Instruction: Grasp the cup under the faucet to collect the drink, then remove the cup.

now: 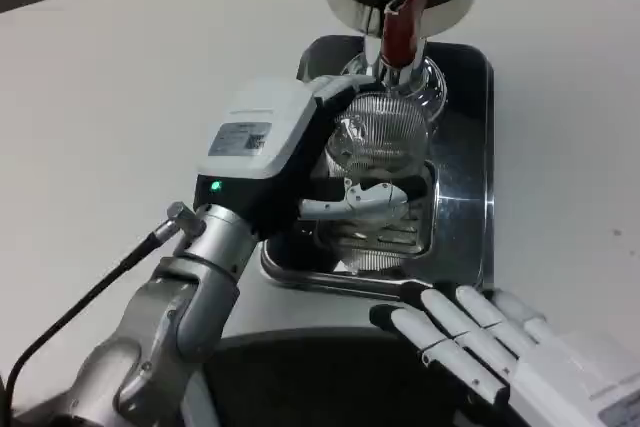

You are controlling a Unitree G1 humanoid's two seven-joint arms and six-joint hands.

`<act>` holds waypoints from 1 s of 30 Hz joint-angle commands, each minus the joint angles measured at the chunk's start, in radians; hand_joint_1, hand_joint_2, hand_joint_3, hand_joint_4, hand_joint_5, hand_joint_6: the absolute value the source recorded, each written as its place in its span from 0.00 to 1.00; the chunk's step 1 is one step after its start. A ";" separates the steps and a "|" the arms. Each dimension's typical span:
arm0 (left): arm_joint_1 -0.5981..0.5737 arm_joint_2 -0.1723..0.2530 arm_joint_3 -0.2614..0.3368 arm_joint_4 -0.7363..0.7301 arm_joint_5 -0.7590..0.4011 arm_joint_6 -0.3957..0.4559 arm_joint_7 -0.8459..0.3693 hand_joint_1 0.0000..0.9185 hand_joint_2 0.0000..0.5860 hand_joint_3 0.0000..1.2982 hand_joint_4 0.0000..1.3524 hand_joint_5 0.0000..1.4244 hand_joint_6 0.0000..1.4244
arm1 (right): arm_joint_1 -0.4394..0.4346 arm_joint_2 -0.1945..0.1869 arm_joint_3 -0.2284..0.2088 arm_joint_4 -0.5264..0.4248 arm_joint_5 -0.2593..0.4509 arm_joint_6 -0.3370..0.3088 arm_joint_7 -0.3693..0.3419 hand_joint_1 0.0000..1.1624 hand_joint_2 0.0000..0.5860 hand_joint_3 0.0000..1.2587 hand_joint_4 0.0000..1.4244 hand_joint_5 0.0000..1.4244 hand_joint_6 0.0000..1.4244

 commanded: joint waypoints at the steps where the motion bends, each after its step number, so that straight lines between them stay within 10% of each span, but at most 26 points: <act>1: 0.008 0.014 -0.002 -0.015 -0.015 -0.005 -0.022 0.27 0.14 0.19 0.16 0.33 0.61 | 0.049 0.124 0.008 -0.013 -0.012 0.010 0.018 0.36 0.73 0.05 0.00 0.00 0.00; 30: 0.076 0.052 0.087 -0.136 -0.139 -0.091 -0.041 0.15 0.15 0.07 0.07 0.29 0.57 | 0.070 0.148 0.092 -0.013 -0.073 0.018 0.019 0.36 0.73 0.05 0.00 0.00 0.00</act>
